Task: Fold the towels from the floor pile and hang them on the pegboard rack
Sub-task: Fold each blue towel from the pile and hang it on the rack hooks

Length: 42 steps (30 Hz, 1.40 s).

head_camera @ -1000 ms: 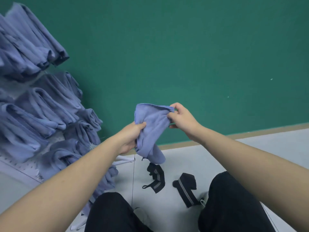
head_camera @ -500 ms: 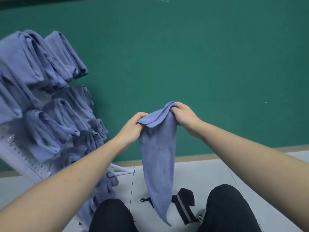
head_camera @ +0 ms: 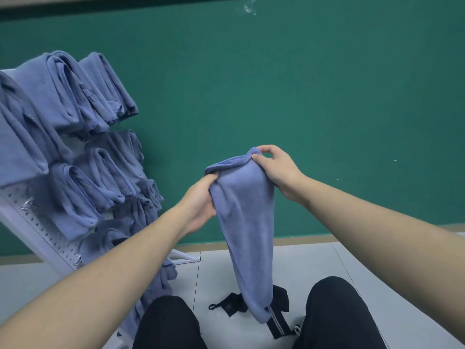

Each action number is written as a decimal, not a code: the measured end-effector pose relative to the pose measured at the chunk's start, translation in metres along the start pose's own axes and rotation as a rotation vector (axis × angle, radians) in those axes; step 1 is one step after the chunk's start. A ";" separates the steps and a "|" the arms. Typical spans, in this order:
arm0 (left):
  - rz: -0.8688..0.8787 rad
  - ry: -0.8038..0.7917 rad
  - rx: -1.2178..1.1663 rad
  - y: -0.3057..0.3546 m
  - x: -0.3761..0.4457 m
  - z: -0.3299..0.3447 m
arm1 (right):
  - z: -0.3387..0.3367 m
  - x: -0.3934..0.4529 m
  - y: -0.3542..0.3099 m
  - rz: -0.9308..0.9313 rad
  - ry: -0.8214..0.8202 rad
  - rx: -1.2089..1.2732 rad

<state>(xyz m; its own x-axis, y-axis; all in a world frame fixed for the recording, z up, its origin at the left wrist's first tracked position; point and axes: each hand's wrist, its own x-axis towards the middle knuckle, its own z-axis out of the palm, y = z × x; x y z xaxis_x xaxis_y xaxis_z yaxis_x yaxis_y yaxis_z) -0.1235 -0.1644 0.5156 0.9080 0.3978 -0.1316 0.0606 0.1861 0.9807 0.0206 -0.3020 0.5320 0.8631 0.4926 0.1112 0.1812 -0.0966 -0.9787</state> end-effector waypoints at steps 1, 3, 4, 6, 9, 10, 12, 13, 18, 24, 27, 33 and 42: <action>-0.035 -0.018 -0.056 -0.002 0.000 0.001 | 0.001 0.000 0.001 0.025 -0.007 0.031; -0.068 -0.045 -0.122 -0.002 0.000 0.002 | 0.004 -0.001 0.003 0.095 -0.018 0.102; -0.072 -0.050 -0.131 -0.002 0.001 0.002 | 0.005 -0.002 0.005 0.127 -0.019 0.130; -0.067 -0.050 -0.136 -0.001 0.003 0.005 | 0.006 -0.005 0.009 0.188 -0.056 0.214; -0.061 -0.016 -0.167 0.004 0.006 0.008 | 0.002 -0.018 0.012 0.288 -0.247 0.311; -0.057 -0.006 -0.187 0.006 0.006 0.009 | 0.000 -0.022 0.016 0.303 -0.336 0.291; -0.048 0.021 -0.220 0.009 0.009 0.006 | -0.003 -0.026 0.028 0.314 -0.453 0.196; -0.035 0.044 -0.243 0.011 0.011 0.005 | -0.004 -0.028 0.032 0.317 -0.451 0.130; -0.053 0.159 -0.250 0.010 0.020 -0.015 | -0.006 -0.030 0.036 0.263 -0.334 0.069; -0.091 0.048 -0.291 -0.013 0.018 -0.025 | 0.011 -0.029 0.014 0.217 -0.304 0.154; -0.117 0.013 -0.339 -0.038 0.010 -0.021 | 0.018 -0.026 0.005 0.246 -0.288 0.197; -0.066 -0.179 -0.189 -0.077 -0.009 -0.005 | 0.015 -0.020 -0.003 0.354 -0.262 0.174; 0.197 0.020 0.107 -0.054 -0.001 0.000 | -0.006 -0.018 0.008 0.319 -0.200 -0.045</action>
<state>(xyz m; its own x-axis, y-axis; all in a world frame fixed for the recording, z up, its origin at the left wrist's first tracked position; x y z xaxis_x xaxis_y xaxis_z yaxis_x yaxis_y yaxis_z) -0.1277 -0.1746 0.4631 0.8985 0.4347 0.0618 -0.0723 0.0076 0.9974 0.0090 -0.3167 0.5227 0.7714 0.5900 -0.2384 -0.0575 -0.3085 -0.9495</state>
